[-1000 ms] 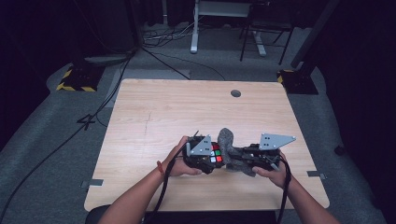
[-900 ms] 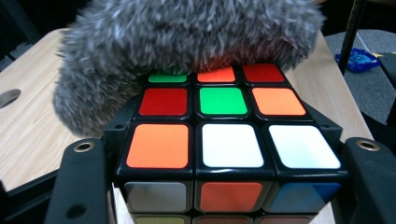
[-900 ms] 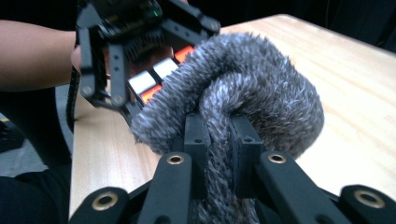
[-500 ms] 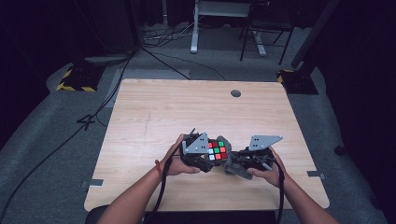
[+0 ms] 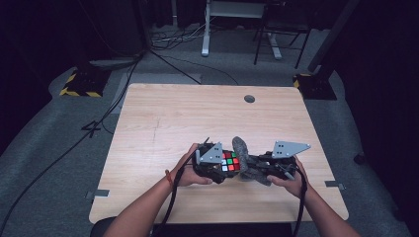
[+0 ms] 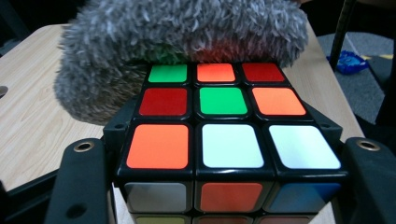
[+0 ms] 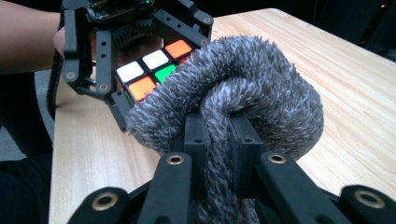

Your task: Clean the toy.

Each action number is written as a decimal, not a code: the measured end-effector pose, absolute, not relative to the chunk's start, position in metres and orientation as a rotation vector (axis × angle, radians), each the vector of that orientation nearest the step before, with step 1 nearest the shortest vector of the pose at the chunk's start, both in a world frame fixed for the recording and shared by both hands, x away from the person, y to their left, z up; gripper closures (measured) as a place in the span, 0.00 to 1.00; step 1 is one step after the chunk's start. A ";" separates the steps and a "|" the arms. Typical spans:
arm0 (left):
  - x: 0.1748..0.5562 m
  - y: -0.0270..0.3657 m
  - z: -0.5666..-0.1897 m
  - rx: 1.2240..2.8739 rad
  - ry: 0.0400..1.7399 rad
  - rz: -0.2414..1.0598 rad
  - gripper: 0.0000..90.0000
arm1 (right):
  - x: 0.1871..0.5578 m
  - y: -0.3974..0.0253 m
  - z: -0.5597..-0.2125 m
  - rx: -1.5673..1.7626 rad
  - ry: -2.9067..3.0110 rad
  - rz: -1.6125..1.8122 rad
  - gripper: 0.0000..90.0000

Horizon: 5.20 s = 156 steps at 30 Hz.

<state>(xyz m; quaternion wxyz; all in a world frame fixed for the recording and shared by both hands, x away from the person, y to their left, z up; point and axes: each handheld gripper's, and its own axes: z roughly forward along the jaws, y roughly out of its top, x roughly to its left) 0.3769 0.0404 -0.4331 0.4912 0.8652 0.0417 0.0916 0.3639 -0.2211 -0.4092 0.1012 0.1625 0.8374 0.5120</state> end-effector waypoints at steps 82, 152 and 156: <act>0.378 0.038 -0.438 2.086 0.094 0.097 0.37 | 0.360 -0.220 -0.417 0.404 2.521 1.399 0.88; 0.373 0.026 -0.443 2.200 0.055 0.157 0.37 | 0.352 -0.211 -0.413 0.355 2.480 1.448 0.89; 0.373 0.028 -0.442 2.195 0.066 0.152 0.37 | 0.352 -0.211 -0.413 0.359 2.478 1.459 0.89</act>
